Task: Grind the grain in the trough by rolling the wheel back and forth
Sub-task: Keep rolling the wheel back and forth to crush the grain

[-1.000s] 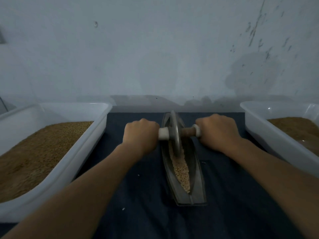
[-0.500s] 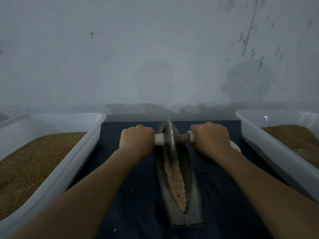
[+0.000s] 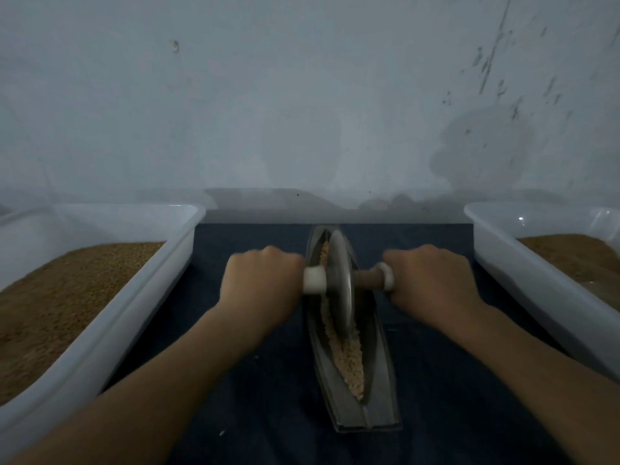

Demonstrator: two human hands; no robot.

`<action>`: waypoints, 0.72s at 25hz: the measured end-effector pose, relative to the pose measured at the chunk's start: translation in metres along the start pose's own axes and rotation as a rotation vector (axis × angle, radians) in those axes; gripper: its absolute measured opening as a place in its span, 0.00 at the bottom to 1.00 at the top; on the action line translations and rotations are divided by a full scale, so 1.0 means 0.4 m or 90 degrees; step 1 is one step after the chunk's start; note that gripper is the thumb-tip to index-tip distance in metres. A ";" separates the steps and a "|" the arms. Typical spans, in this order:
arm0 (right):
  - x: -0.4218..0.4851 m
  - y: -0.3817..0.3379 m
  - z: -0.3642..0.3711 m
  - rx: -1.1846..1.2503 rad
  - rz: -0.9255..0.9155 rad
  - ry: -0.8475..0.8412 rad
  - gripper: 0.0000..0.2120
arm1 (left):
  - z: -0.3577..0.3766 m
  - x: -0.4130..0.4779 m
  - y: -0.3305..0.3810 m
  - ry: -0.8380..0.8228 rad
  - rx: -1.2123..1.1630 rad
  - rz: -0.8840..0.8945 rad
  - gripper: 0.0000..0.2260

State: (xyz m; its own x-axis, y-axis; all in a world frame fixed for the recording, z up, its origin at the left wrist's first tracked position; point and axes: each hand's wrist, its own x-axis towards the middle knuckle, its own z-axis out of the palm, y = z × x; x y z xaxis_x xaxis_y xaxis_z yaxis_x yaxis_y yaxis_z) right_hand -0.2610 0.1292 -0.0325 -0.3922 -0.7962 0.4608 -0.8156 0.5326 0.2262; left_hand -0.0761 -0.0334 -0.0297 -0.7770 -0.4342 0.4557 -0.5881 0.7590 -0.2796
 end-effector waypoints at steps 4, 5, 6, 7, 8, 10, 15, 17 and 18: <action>0.078 -0.009 0.036 0.072 0.089 -0.030 0.11 | -0.025 0.140 0.006 -0.055 0.037 0.016 0.06; 0.066 -0.004 0.033 0.084 0.089 -0.042 0.12 | -0.033 0.132 0.008 -0.059 0.032 0.023 0.06; 0.040 0.002 0.026 0.080 0.077 -0.041 0.14 | -0.033 0.103 0.006 -0.049 0.020 0.029 0.05; 0.004 0.006 0.016 0.054 0.045 -0.011 0.16 | -0.027 0.057 0.004 -0.028 0.012 0.035 0.05; -0.034 0.006 -0.001 0.014 0.005 0.033 0.17 | -0.025 0.005 0.002 0.008 0.005 0.041 0.07; -0.085 0.008 -0.040 -0.033 -0.058 0.109 0.21 | -0.034 -0.072 -0.012 0.059 -0.009 0.080 0.21; -0.017 -0.003 -0.006 -0.025 0.003 0.010 0.17 | -0.005 -0.004 -0.003 0.014 0.020 0.027 0.11; 0.049 -0.012 0.024 0.026 0.061 0.005 0.11 | 0.005 0.084 0.002 -0.020 0.023 0.012 0.04; 0.067 -0.011 0.033 0.047 0.080 -0.010 0.10 | -0.005 0.117 0.004 -0.043 0.030 0.012 0.04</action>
State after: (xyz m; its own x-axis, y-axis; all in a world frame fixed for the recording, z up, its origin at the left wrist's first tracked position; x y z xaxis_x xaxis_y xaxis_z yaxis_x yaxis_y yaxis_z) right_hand -0.2735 0.1018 -0.0325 -0.4996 -0.7290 0.4679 -0.7880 0.6068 0.1041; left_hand -0.1129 -0.0515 -0.0072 -0.8003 -0.4529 0.3928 -0.5819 0.7445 -0.3273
